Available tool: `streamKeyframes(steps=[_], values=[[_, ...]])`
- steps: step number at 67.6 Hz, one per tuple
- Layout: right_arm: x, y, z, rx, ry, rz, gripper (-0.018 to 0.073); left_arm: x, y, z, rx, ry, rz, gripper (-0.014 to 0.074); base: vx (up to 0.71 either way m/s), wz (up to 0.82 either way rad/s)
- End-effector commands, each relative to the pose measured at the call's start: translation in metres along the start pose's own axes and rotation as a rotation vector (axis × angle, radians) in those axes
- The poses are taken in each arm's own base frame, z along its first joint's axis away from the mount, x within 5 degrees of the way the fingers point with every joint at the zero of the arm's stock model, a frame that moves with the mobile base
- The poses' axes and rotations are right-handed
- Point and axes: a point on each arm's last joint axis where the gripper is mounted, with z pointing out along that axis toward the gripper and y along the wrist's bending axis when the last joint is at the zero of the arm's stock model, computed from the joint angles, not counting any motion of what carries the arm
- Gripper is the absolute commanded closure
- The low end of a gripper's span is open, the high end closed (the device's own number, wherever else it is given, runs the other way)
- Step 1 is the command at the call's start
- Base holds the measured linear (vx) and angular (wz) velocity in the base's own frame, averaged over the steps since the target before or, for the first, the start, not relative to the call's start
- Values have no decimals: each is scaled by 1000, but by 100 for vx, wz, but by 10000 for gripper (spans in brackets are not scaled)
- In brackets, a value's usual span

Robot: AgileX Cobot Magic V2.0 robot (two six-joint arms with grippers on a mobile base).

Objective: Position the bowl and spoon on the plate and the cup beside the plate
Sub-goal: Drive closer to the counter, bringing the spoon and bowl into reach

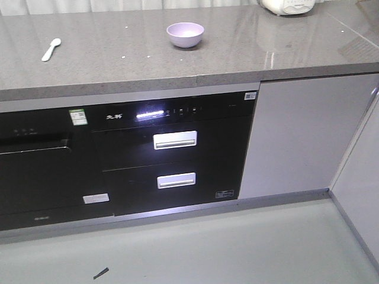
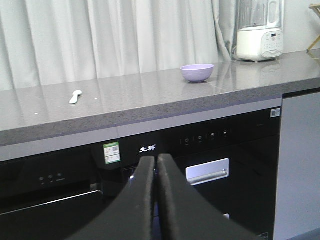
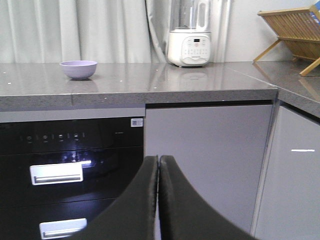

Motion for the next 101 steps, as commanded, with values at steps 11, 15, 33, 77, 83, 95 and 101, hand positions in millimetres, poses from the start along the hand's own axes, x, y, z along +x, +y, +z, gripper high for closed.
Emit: streamKeyframes(steps=[11, 15, 33, 77, 83, 95, 101], values=[[-6, 0, -1, -1, -85, -8, 564, -16, 1, -2, -4, -109, -12, 603, 13, -19], [-6, 0, -1, -1, -85, -8, 564, -16, 1, -2, -4, -109, -12, 603, 11, -13], [-6, 0, -1, -1, -85, -8, 564, -16, 1, -2, -4, -109, -12, 603, 10, -9], [-6, 0, -1, -1, -85, -8, 564, -16, 1, -2, -4, -109, -12, 603, 12, 7], [-6, 0, -1, -1, -85, -8, 564, -16, 1, -2, -4, -109, -12, 603, 14, 14], [-6, 0, -1, -1, -85, -8, 564, -16, 1, -2, -4, -109, -12, 603, 15, 14], [-6, 0, -1, -1, -85, -8, 564, -16, 1, -2, -4, -109, -12, 603, 15, 13]])
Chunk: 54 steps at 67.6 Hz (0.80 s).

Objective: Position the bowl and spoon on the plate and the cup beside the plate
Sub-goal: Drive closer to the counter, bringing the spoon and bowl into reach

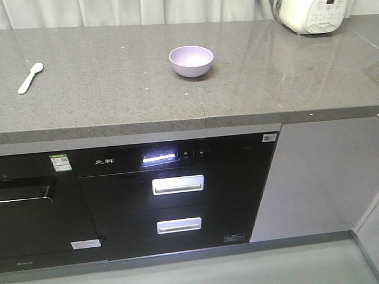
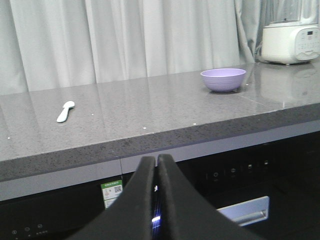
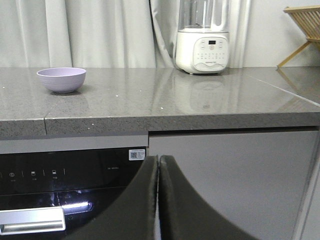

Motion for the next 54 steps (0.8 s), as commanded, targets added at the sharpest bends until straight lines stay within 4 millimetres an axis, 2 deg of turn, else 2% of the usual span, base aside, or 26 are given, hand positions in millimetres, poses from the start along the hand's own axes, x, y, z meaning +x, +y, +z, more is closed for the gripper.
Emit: streamKeyframes(steps=[1, 54], values=[[-6, 0, -1, -1, -85, -7, 564, -16, 1, -2, -4, -109, -12, 603, 16, 13], [-6, 0, -1, -1, -85, -7, 564, -16, 1, -2, -4, -109, -12, 603, 17, 11]])
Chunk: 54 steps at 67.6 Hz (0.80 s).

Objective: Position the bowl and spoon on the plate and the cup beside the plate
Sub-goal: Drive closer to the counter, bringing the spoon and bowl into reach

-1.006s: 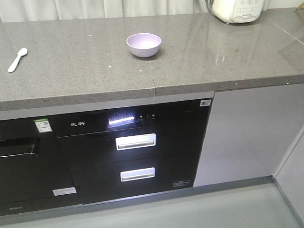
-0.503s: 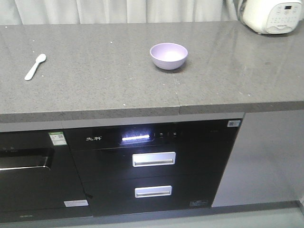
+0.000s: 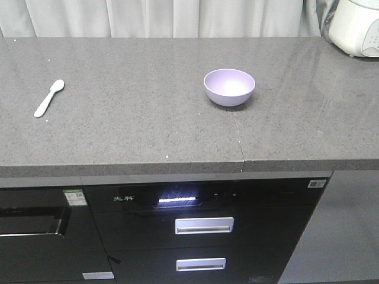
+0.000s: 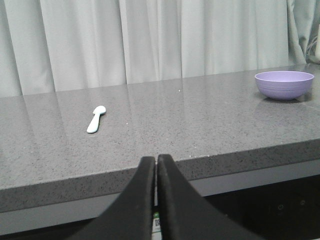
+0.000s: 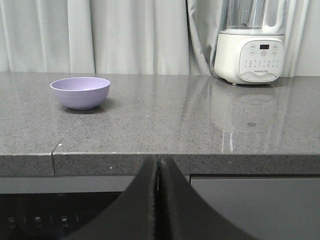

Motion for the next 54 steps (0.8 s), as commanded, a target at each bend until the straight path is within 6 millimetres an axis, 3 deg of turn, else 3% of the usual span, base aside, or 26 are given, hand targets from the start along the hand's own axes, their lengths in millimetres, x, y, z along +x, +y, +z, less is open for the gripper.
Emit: streamKeyframes(steps=[1, 54], values=[[-6, 0, -1, -1, -85, -7, 564, -16, 1, -2, -4, -109, -12, 603, 14, -1], [-6, 0, -1, -1, -85, -7, 564, -16, 1, -2, -4, -109, -12, 603, 12, 0]])
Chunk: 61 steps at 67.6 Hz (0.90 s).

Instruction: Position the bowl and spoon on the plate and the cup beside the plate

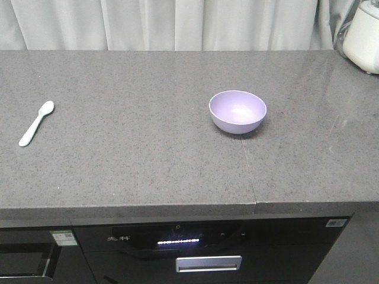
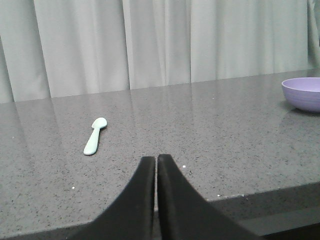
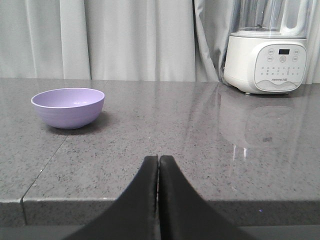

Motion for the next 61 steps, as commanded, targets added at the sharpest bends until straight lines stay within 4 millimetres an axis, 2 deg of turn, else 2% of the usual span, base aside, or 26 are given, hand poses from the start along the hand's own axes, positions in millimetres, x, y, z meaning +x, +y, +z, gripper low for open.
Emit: streamKeyframes(steps=[1, 61], values=[[-6, 0, -1, -1, -85, -7, 564, -16, 1, -2, -4, -109, -12, 603, 11, 1], [-6, 0, -1, -1, -85, -7, 564, -16, 1, -2, -4, -109, -12, 603, 8, 3]])
